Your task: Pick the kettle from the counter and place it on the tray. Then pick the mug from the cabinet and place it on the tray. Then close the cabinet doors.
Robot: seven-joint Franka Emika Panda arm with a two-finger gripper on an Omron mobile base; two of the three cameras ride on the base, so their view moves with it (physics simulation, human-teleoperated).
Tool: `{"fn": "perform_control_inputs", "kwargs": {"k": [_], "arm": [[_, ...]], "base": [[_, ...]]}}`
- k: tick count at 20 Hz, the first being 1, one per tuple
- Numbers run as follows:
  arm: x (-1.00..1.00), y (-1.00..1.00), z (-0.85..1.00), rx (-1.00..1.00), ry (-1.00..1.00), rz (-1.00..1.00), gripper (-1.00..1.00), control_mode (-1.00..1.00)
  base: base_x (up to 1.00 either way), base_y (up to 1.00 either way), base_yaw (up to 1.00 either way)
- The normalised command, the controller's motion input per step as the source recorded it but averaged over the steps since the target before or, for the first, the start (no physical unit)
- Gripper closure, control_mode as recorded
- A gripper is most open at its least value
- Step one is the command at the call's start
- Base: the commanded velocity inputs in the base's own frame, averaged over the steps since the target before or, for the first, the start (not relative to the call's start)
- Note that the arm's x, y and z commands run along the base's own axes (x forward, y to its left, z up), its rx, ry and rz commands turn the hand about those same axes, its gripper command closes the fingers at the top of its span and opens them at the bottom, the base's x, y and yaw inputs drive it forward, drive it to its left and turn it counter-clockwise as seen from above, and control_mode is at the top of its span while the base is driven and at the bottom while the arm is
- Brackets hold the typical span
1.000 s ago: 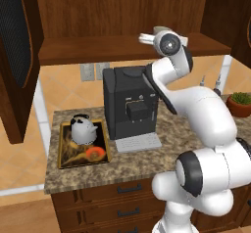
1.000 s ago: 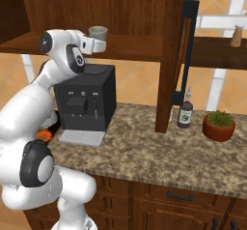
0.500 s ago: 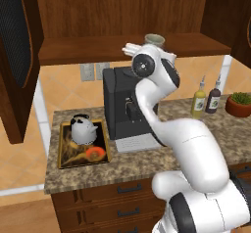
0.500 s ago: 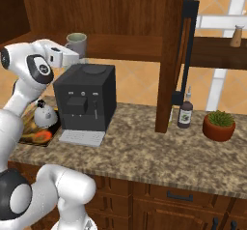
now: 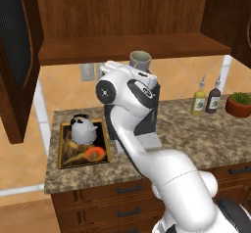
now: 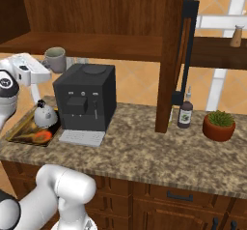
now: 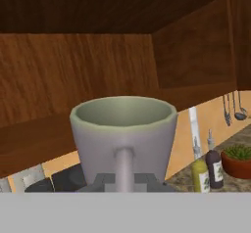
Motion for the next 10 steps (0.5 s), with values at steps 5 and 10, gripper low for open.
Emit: {"fn": "perform_control_inputs", "kwargs": {"k": [5,10], "arm": [[-0.33,0.66,-0.51,0.00,-0.01,-0.10,1.00,-1.00],[-0.21,0.64,-0.56,0.00,0.00,-0.09,1.00,-1.00]], "base": [[0.00,0.00,0.00],[0.00,0.00,0.00]]}}
